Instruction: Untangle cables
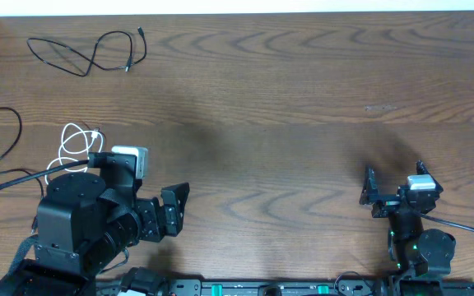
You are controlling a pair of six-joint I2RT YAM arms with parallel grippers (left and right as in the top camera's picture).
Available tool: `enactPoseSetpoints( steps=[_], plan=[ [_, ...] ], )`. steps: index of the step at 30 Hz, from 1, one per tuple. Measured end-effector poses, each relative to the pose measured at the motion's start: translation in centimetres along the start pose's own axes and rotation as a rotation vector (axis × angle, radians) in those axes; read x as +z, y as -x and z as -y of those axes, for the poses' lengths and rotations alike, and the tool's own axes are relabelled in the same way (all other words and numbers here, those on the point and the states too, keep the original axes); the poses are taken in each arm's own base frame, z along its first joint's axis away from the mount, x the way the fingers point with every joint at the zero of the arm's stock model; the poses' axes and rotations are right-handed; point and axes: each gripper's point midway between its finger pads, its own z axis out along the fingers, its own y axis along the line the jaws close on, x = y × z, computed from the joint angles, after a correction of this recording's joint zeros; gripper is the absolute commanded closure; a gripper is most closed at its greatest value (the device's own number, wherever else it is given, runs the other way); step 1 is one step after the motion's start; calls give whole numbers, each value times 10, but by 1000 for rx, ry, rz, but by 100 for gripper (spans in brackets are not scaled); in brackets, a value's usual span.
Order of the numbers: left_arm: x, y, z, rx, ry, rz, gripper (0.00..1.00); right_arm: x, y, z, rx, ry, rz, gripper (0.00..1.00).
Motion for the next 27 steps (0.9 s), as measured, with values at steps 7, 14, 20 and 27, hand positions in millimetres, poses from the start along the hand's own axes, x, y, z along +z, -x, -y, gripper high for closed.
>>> enactPoseSetpoints(
  steps=[7,14,20,27],
  plan=[
    [-3,-25,-7,-15,29,-87,11,0,0,0,0,0,0,1],
    [-2,-58,-30,-47,106,-101,2,0,0,0,0,0,0,1],
    [5,-92,-51,-105,170,-101,2,0,0,0,0,0,1,1],
    [7,-89,-60,-133,199,13,2,0,0,0,0,-2,1,1]
  ],
)
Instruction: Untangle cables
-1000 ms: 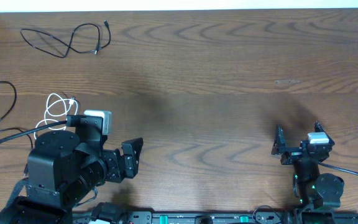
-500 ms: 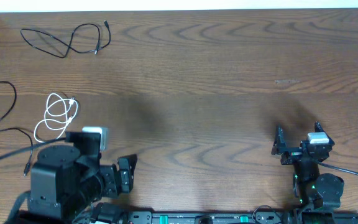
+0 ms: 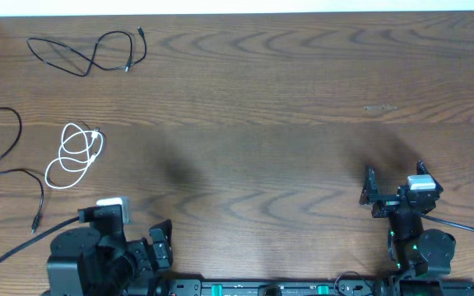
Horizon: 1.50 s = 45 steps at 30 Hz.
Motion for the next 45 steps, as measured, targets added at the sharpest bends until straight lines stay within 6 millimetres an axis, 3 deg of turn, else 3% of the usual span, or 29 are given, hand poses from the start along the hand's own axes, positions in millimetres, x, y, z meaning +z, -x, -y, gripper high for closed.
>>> enactPoseSetpoints(
  steps=[6,10,16,45],
  plan=[
    [14,5,-5,19,1,92,2,0,0,0,0,-1,0,1],
    [40,16,1,135,-66,157,2,0,0,0,0,-1,0,1],
    [68,14,8,258,-139,235,2,0,0,0,0,-1,0,1],
    [98,41,10,375,-181,631,2,0,0,0,0,-1,0,1]
  ],
)
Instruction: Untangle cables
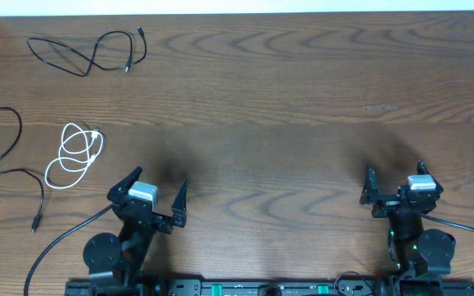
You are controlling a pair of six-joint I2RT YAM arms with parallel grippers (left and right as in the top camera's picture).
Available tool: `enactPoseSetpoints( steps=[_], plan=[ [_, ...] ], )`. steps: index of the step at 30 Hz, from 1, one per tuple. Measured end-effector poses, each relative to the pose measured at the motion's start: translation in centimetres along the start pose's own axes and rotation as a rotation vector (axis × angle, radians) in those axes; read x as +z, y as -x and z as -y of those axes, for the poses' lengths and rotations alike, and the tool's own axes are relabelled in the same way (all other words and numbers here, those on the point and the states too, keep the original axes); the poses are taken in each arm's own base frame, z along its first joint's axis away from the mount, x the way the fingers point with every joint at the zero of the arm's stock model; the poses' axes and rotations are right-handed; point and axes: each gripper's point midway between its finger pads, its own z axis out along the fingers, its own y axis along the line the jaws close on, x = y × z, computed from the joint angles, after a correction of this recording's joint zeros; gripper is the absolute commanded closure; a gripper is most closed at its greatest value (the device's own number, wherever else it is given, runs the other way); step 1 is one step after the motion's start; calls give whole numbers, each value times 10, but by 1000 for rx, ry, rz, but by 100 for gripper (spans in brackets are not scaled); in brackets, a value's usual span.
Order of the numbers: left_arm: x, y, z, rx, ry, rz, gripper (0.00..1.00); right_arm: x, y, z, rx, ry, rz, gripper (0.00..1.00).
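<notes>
Three cables lie apart on the left of the wooden table in the overhead view. A thin black cable (pixel 89 51) loops at the far left corner. A white cable (pixel 74 154) is coiled at mid left. Another black cable (pixel 6 168) runs in from the left edge and ends in a plug near the front. My left gripper (pixel 151 193) stands open and empty at the front left, to the right of the white coil and clear of it. My right gripper (pixel 393 182) stands open and empty at the front right, far from every cable.
The table's left edge shows a wooden side board. The arm bases and a rail (pixel 262 288) run along the front edge. Each arm trails its own black lead near the front.
My left arm was folded low at the front edge with its gripper near the rail. Now the gripper stands further onto the table, open. The cables and the right arm have not moved.
My left arm first stood over the lower part of the white coil and the left black cable's end. Then it was back at the front edge, with all three cables lying uncovered and separate. Now it rests open at the front left.
</notes>
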Motion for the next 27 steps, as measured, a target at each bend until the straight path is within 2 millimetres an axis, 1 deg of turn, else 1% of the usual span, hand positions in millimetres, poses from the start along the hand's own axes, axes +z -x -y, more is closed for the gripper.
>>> enactPoseSetpoints(
  steps=[16,18,23,27],
  plan=[
    [17,2,-7,-26,3,156,2,0,0,0,0,0,0,1],
    [18,0,-10,-51,12,163,2,0,0,0,0,0,0,1],
    [21,-12,-19,-150,57,147,2,0,0,0,0,0,0,1],
    [21,-14,-23,-184,80,145,2,0,0,0,0,0,0,1]
  ],
)
